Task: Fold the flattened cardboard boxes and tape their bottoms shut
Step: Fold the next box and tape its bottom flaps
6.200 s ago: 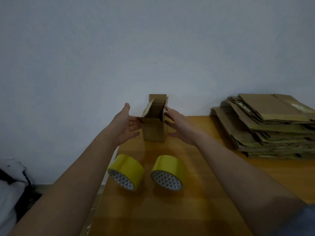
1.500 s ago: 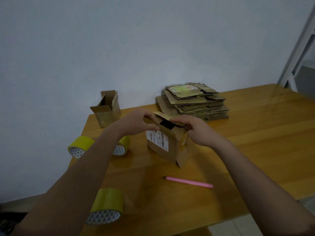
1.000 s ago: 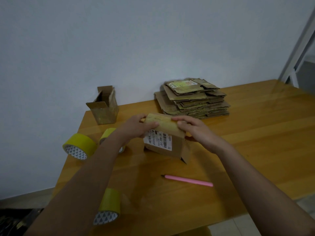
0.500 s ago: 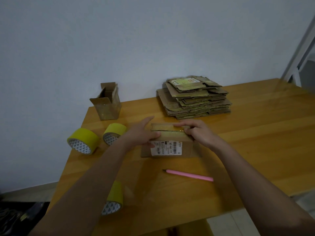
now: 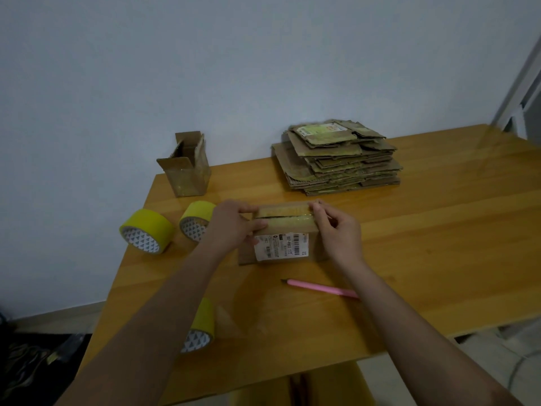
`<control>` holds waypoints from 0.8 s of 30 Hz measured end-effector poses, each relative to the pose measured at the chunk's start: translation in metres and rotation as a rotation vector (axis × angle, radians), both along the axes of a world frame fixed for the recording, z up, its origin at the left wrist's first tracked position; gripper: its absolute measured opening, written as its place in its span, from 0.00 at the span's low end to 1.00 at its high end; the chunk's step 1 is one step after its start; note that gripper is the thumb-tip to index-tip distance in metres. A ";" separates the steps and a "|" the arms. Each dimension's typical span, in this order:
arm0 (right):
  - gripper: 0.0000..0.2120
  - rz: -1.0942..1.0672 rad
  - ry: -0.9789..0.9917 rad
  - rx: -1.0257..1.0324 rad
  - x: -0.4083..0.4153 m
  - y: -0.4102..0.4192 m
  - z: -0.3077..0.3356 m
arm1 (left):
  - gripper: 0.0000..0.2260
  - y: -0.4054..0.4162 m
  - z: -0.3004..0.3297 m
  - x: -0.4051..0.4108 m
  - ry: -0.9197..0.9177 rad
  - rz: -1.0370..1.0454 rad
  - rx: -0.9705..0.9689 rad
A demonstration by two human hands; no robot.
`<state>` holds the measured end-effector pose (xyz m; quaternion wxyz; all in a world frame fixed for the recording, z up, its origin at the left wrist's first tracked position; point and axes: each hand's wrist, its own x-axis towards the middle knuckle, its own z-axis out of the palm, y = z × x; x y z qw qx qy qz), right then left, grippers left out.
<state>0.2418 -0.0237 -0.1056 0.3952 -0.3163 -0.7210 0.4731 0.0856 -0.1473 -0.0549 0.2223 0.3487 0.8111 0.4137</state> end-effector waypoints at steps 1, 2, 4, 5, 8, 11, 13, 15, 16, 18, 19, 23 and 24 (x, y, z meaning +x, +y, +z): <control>0.12 -0.008 -0.006 0.020 -0.001 -0.001 -0.001 | 0.21 -0.002 -0.001 0.000 0.046 0.001 0.003; 0.13 -0.006 -0.009 0.037 -0.001 -0.002 -0.002 | 0.21 -0.003 -0.002 0.001 0.079 -0.005 -0.003; 0.13 0.014 -0.059 0.133 0.001 -0.003 -0.004 | 0.20 -0.004 -0.003 0.001 0.153 -0.038 -0.046; 0.14 -0.005 -0.134 0.261 0.001 -0.003 -0.006 | 0.20 -0.004 -0.003 0.001 0.192 -0.056 -0.073; 0.20 -0.075 -0.339 0.598 0.003 -0.009 -0.010 | 0.20 -0.001 -0.001 0.002 0.289 -0.079 -0.159; 0.24 -0.078 -0.442 0.660 0.004 -0.016 -0.011 | 0.18 -0.002 -0.001 0.004 0.391 -0.109 -0.248; 0.25 -0.086 -0.519 0.680 0.004 -0.015 -0.008 | 0.17 -0.003 0.000 0.005 0.456 -0.129 -0.305; 0.25 -0.083 -0.583 0.685 0.003 -0.016 -0.005 | 0.17 -0.005 0.002 0.007 0.509 -0.161 -0.367; 0.24 -0.077 -0.600 0.684 0.004 -0.017 -0.003 | 0.17 -0.006 0.004 0.008 0.519 -0.175 -0.387; 0.22 -0.065 -0.596 0.685 0.006 -0.019 0.003 | 0.18 -0.010 0.007 0.008 0.516 -0.188 -0.378; 0.22 -0.066 -0.581 0.689 0.008 -0.020 0.006 | 0.18 -0.013 0.008 0.008 0.506 -0.177 -0.350; 0.21 -0.099 -0.523 0.700 0.009 -0.023 0.015 | 0.22 -0.026 0.016 0.009 0.439 -0.176 -0.241; 0.21 -0.102 -0.525 0.695 0.008 -0.023 0.016 | 0.23 -0.029 0.019 0.010 0.427 -0.187 -0.236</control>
